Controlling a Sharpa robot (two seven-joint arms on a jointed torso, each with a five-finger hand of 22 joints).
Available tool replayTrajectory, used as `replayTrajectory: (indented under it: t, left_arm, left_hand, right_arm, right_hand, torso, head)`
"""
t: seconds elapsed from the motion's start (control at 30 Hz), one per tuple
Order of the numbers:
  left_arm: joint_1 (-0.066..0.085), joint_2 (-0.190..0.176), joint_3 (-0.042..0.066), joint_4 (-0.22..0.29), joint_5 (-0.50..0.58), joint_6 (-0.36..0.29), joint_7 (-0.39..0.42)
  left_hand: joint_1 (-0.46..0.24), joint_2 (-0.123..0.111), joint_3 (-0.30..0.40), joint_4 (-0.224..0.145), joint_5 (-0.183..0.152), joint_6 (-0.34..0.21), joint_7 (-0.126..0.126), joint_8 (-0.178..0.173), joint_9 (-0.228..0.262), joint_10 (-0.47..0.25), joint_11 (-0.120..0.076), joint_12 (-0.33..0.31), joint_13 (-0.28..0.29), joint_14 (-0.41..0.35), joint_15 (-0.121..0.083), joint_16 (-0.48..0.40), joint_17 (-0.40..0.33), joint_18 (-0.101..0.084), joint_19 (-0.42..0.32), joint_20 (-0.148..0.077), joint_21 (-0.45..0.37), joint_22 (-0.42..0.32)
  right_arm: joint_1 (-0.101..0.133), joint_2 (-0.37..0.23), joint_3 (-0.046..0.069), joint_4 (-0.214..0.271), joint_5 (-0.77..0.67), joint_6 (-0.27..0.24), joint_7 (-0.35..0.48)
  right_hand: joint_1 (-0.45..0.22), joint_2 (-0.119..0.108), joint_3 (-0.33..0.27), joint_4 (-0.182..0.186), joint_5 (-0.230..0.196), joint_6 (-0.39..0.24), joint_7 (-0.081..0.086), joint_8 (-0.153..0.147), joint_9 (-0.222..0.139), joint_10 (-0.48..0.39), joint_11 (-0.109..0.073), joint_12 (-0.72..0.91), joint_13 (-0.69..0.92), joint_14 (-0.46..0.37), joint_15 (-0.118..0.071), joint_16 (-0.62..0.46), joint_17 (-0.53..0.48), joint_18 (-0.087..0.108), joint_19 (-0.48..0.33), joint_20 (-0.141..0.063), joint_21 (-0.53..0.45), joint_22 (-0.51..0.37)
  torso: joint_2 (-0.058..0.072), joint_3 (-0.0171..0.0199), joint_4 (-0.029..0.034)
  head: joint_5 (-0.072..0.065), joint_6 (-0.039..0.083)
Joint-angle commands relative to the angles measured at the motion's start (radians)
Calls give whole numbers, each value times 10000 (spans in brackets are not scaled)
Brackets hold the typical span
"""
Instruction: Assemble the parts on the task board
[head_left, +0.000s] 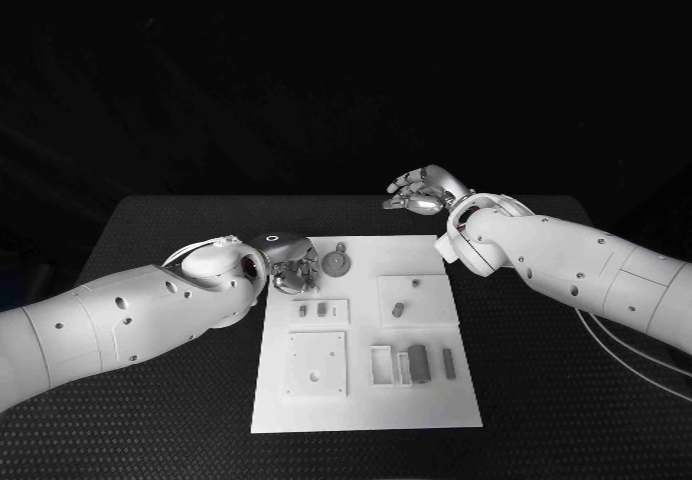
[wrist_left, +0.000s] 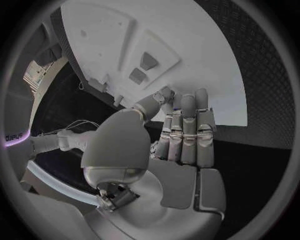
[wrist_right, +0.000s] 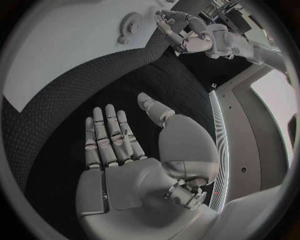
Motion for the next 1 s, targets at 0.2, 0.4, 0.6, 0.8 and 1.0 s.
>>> replayTrajectory:
  t: [0.2, 0.4, 0.6, 0.8, 1.0]
  left_arm:
    - [-12, 5, 3, 167, -43, 155, 15]
    - [-12, 19, 3, 177, -57, 136, 22]
    - [-12, 24, 2, 207, -57, 209, 10]
    - [-13, 63, -12, 174, -188, 257, -2]
    - [-13, 76, -40, 156, -230, 308, -5]
  left_hand:
    - [-124, -1, 61, 15, -47, 68, -19, 48, 6, 71, 6, -72, 18, 66, -6, 57, 3, 122, 58, -4, -41, 21]
    - [-124, -1, 61, 15, -47, 68, -19, 48, 6, 71, 6, -72, 18, 66, -6, 57, 3, 122, 58, -4, -41, 21]
    - [-124, -1, 61, 15, -47, 68, -19, 48, 6, 71, 6, -72, 18, 66, -6, 57, 3, 122, 58, -4, -41, 21]
    - [-122, 11, 67, 15, -47, 68, -20, 47, 5, 72, 4, -74, 20, 69, -8, 60, 2, 122, 60, -6, -43, 24]
    - [-125, 12, 67, 14, -47, 64, -18, 45, 4, 70, 4, -78, 22, 71, -9, 61, 2, 122, 60, -7, -45, 26]
  right_arm:
    - [-10, 13, -1, -8, 1, 118, 47]
    - [-13, 14, -1, -7, 1, 111, 47]
    - [-14, 13, -2, -7, 1, 111, 46]
    - [-14, 13, -2, -7, 1, 120, 44]
    - [-14, 12, -3, -1, 1, 121, 43]
  right_hand:
    - [-81, 48, -25, 48, -43, -57, 344, 61, -17, 39, 16, -56, -19, 11, 52, -60, -18, -52, 65, 37, -58, 18]
    - [-81, 48, -25, 48, -43, -57, 344, 61, -17, 39, 16, -56, -19, 11, 52, -60, -18, -52, 65, 37, -58, 18]
    - [-81, 48, -25, 48, -43, -57, 344, 61, -17, 39, 16, -56, -19, 11, 52, -60, -18, -52, 65, 37, -58, 18]
    - [-82, 50, -26, 51, -43, -57, 344, 62, -19, 39, 17, -57, -24, 11, 52, -62, -19, -52, 65, 38, -60, 20]
    - [-84, 53, -27, 54, -43, -58, 344, 63, -22, 39, 17, -57, -31, 10, 53, -63, -21, -51, 65, 39, -62, 22]
  torso:
    - [-1, 1, -4]
    - [-4, 0, 6]
    - [-4, -6, 8]
    - [-6, 0, 7]
    - [-6, -2, 8]
  head:
    - [-3, -16]
    - [-10, -10]
    - [-8, -8]
    - [-2, -18]
    - [1, -11]
